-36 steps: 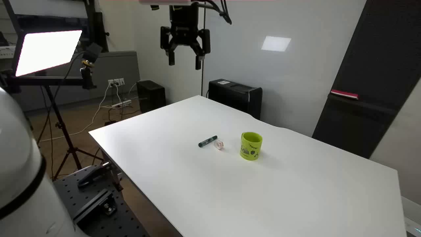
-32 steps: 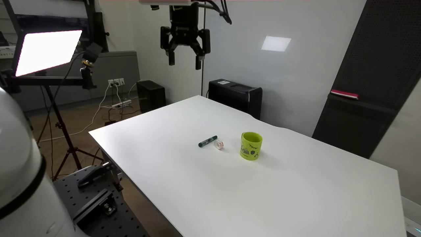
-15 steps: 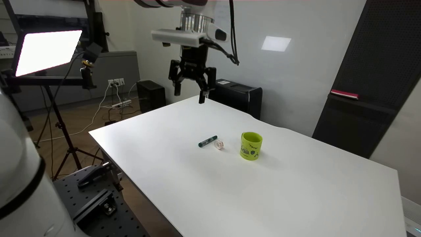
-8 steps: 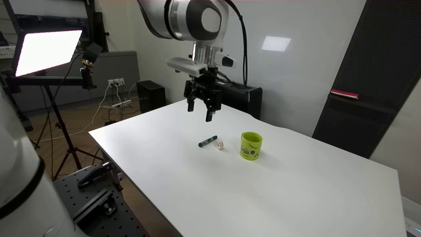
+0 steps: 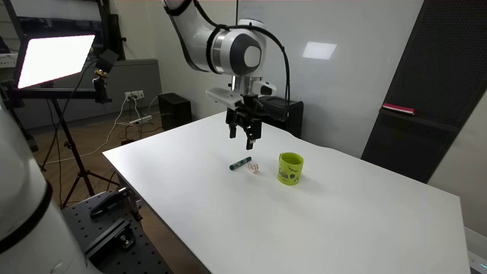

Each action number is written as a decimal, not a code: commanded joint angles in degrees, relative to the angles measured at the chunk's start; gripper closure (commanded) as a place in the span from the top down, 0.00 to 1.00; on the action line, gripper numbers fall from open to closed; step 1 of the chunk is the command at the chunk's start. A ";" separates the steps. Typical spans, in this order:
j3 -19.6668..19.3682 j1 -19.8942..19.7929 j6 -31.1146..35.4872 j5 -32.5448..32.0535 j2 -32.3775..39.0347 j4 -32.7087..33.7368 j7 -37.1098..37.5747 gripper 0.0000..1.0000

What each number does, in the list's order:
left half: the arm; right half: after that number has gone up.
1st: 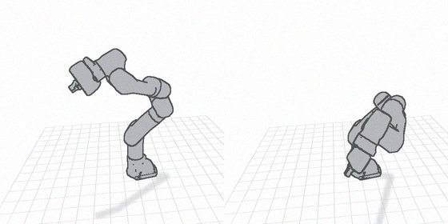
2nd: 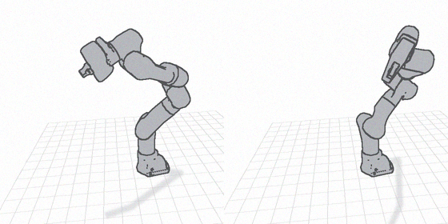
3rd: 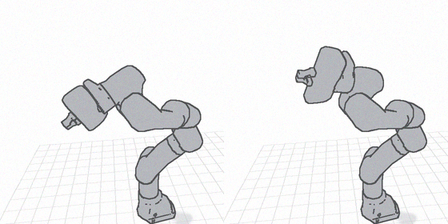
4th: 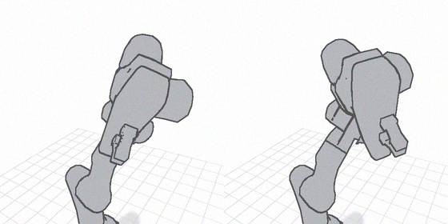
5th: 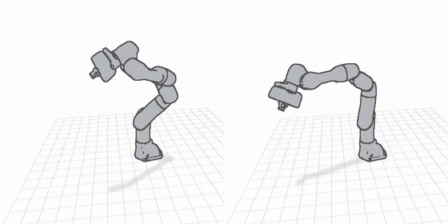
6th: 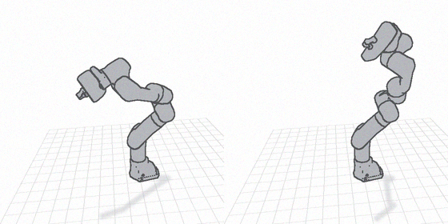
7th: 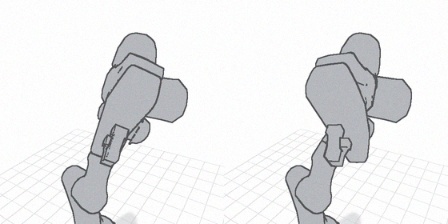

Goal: Put the marker in the cup

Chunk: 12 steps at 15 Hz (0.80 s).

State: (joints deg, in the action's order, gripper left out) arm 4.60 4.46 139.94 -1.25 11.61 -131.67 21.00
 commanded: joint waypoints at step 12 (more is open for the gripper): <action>-1.43 7.95 0.97 0.62 16.94 17.50 1.14 1.00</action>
State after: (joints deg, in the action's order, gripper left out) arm 3.87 11.74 141.06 -1.19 28.61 -114.24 22.54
